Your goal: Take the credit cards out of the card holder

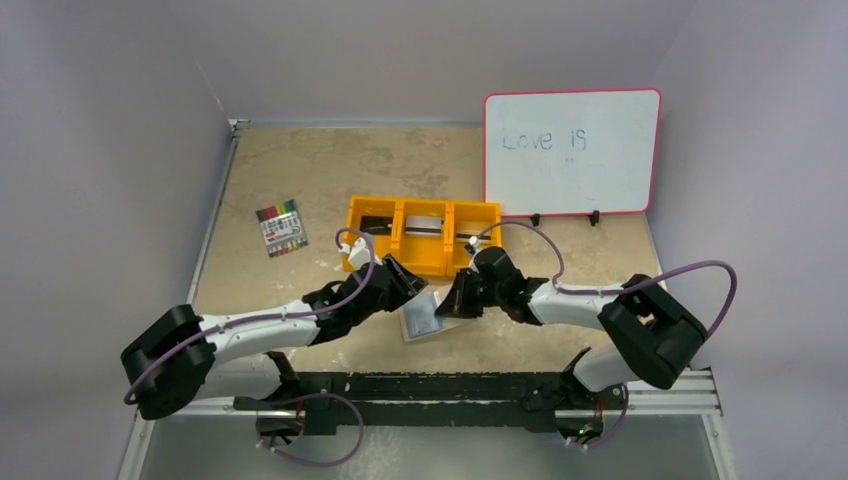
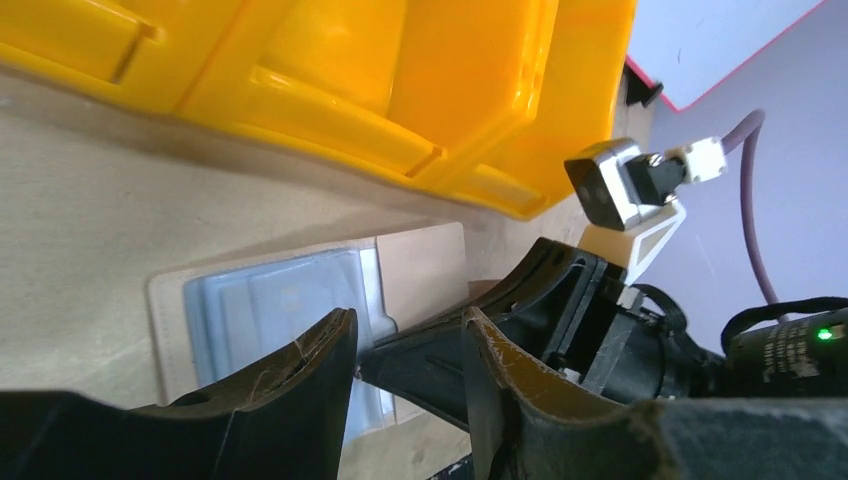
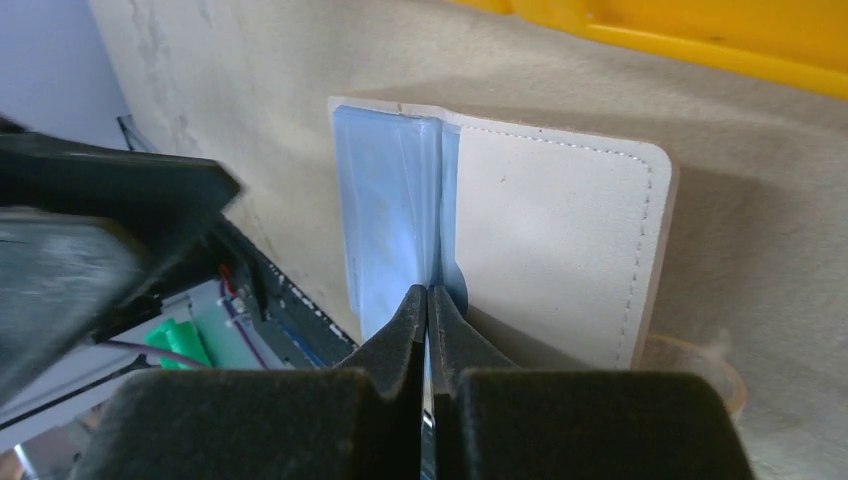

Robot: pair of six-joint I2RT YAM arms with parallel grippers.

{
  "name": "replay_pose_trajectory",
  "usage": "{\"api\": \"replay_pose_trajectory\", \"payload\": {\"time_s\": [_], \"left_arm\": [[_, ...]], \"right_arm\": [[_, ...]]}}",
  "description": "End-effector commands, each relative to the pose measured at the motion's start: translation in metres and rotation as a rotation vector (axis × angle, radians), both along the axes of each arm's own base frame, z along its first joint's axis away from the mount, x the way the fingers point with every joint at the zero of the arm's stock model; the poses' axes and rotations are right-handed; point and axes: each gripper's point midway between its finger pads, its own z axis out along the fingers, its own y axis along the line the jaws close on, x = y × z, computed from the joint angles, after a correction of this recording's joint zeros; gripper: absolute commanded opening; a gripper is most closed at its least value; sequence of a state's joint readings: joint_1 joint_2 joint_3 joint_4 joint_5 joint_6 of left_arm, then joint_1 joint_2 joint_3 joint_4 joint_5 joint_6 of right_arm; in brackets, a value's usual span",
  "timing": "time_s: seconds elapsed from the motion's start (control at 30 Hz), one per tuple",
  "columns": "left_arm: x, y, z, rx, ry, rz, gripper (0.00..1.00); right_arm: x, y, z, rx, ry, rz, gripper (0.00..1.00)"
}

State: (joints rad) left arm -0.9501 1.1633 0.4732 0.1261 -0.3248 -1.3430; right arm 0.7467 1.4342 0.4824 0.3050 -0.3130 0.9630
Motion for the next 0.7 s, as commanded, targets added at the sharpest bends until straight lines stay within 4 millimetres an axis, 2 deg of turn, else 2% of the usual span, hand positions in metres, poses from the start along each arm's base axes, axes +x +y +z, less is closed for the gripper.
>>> {"api": "replay_pose_trajectory", "payload": {"time_s": [0.0, 0.17, 0.43, 0.67], "left_arm": [[-0.007, -0.027, 0.001, -0.087, 0.005, -0.11, 0.42], [-0.011, -0.008, -0.04, 0.009, 0.121, -0.024, 0.42], [-0.009, 0.005, -0.046, 0.087, 0.138, 0.017, 0.43], [-0.015, -0.002, -0.059, 0.031, 0.164, -0.002, 0.44]], "right_arm": [[0.001, 0.014, 0.017, 0.104, -0.006, 0.027, 0.0], [0.001, 0.012, 0.014, 0.098, 0.007, 0.025, 0.0], [0.001, 0.011, 0.005, 0.082, 0.029, 0.02, 0.0], [0.001, 0.012, 0.003, 0.079, 0.037, 0.031, 0.0]]}}
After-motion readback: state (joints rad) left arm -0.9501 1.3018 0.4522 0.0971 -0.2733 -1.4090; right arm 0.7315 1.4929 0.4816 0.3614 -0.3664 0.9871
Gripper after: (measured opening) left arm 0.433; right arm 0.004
